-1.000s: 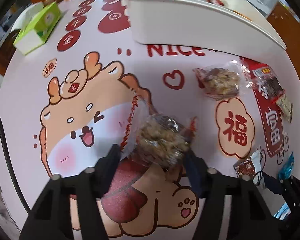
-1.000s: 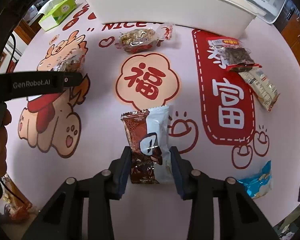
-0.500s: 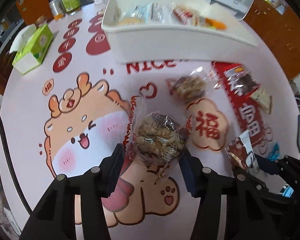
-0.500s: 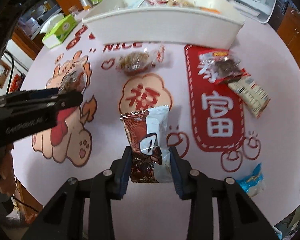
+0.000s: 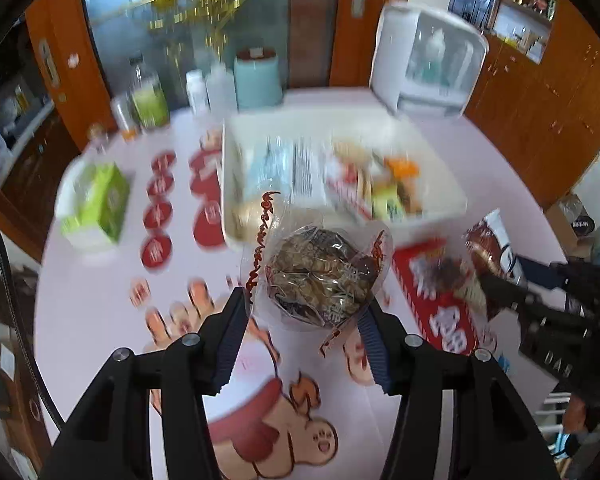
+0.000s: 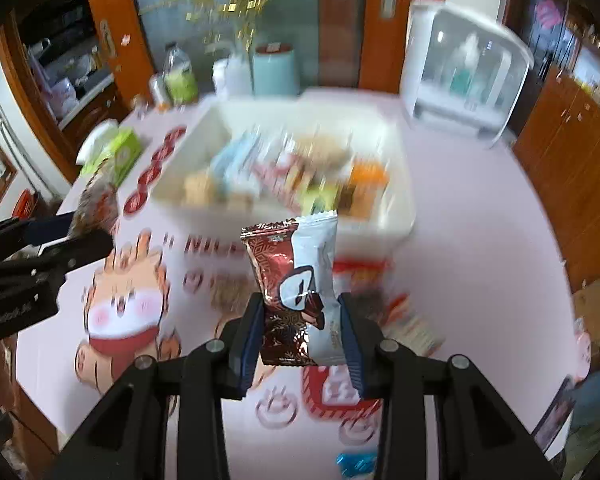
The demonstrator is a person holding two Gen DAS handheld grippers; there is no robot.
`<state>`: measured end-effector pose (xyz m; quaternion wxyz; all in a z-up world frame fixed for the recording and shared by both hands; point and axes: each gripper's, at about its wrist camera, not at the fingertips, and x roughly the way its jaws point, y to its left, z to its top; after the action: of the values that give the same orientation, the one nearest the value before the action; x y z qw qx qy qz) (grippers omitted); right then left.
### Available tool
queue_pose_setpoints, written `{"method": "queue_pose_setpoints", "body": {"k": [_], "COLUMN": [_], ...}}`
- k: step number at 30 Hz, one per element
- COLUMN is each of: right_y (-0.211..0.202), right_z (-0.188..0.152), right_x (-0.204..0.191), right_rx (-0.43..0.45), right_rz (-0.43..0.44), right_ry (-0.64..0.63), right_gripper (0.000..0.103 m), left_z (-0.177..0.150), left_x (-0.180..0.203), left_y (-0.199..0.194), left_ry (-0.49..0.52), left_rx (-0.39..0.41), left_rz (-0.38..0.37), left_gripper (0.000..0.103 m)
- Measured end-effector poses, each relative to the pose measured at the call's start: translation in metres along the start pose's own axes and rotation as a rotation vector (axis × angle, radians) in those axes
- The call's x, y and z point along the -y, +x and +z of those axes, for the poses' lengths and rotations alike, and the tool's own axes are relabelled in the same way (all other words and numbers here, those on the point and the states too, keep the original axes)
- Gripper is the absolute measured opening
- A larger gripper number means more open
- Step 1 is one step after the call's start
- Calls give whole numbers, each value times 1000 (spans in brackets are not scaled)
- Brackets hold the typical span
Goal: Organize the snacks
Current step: 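Carry both snacks over the white tray and open both grippers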
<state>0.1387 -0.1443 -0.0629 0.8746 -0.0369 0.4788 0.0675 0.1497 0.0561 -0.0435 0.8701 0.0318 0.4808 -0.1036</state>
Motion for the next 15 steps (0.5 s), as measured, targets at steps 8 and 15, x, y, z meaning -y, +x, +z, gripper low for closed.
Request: {"method": "queue_pose_setpoints", "body": {"k": [8, 15], "right_y": [-39, -57], "right_z": [85, 148], "right_x": [18, 32], "right_rx": [167, 263], "right_rz": [-20, -12], "right_ry": [-8, 24], "right_gripper": [37, 38], "left_z": [67, 110], "left_x": [5, 11], "left_y": [-28, -32], "left_ry": [30, 24], "left_rx": [139, 202], "left_rz": [50, 89], "left_gripper": [53, 54]}}
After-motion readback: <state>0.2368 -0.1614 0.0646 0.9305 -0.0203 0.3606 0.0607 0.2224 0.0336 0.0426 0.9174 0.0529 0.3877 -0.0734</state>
